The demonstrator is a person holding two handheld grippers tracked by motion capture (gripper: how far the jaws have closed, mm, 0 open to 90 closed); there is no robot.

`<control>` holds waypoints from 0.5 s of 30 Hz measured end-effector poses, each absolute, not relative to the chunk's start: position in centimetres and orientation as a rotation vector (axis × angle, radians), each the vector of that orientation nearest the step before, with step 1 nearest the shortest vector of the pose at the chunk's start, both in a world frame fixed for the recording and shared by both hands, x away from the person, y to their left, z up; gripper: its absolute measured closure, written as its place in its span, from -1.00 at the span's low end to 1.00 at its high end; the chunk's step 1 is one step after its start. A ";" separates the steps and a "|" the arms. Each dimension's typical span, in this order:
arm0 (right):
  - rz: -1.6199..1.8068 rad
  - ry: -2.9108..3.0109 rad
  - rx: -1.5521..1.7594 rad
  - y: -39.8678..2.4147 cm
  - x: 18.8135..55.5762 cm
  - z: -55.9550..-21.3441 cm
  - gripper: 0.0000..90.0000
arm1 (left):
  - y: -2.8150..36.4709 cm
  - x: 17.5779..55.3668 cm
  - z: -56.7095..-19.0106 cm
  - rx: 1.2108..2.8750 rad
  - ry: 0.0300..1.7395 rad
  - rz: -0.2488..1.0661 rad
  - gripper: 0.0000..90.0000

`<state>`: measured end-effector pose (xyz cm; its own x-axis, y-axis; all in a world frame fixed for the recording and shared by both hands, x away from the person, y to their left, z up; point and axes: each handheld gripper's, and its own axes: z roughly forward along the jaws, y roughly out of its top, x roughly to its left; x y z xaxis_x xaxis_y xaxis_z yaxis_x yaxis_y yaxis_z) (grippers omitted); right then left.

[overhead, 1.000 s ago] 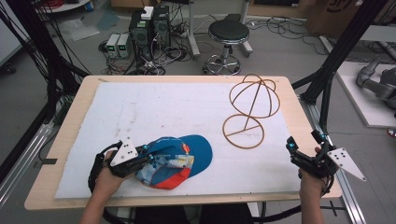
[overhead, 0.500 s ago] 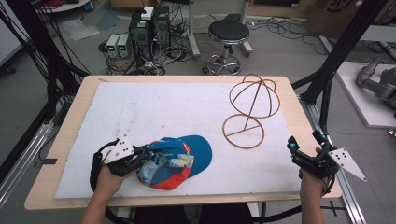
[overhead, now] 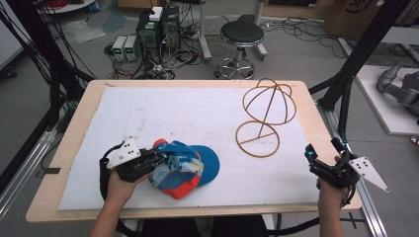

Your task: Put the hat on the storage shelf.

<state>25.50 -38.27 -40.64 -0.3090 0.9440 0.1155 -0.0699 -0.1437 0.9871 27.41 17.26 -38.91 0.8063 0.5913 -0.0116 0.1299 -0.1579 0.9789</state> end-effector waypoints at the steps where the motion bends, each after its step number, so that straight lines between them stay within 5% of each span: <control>1: 1.577 1.293 1.073 -38.3 25.5 -40.6 -0.91 | 17.0 27.4 -38.3 1.680 0.560 0.445 0.98; 15: 1.585 1.288 1.073 -38.4 25.4 -40.6 -0.91 | 15.7 28.2 -34.8 1.496 0.569 0.475 0.98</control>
<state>25.42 -38.39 -40.59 -0.3097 0.9432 0.1204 -0.0752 -0.1505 0.9857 28.15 15.69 -34.77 0.7835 0.6186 -0.0590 0.0525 0.0287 0.9982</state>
